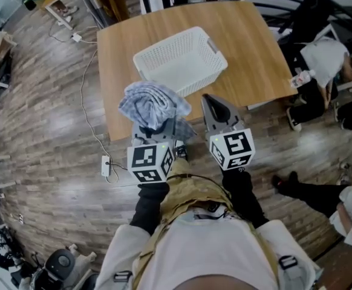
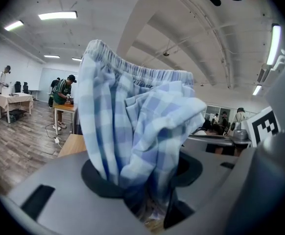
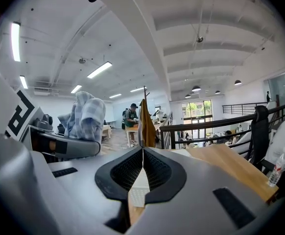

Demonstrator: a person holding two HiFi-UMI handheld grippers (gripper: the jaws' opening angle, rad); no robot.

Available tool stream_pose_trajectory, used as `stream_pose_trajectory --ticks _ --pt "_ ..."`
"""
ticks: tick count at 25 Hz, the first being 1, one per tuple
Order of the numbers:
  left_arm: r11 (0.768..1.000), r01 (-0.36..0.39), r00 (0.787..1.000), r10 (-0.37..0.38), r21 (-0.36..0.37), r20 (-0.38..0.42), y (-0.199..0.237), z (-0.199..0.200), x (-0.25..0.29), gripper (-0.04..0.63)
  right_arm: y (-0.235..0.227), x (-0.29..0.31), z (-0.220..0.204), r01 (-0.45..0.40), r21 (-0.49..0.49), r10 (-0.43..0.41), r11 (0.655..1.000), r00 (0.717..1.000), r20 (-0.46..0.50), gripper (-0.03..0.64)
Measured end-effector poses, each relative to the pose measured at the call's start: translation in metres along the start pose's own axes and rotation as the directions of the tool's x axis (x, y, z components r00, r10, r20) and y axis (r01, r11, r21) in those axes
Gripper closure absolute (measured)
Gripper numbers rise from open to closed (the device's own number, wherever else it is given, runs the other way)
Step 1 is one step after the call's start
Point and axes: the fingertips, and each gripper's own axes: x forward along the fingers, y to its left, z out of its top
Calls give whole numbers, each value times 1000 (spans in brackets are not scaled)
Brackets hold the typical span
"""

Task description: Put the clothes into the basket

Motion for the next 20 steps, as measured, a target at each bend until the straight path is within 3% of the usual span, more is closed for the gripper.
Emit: stream_pose_trajectory --ticks 12,20 --pt "999 43 998 -44 -6 -44 47 21 54 376 -8 78 18 25 5 -24 1000 999 -27 595" --pt "1000 23 997 -22 7 -74 48 20 77 376 -22 101 21 -24 -6 24 1000 999 -46 595"
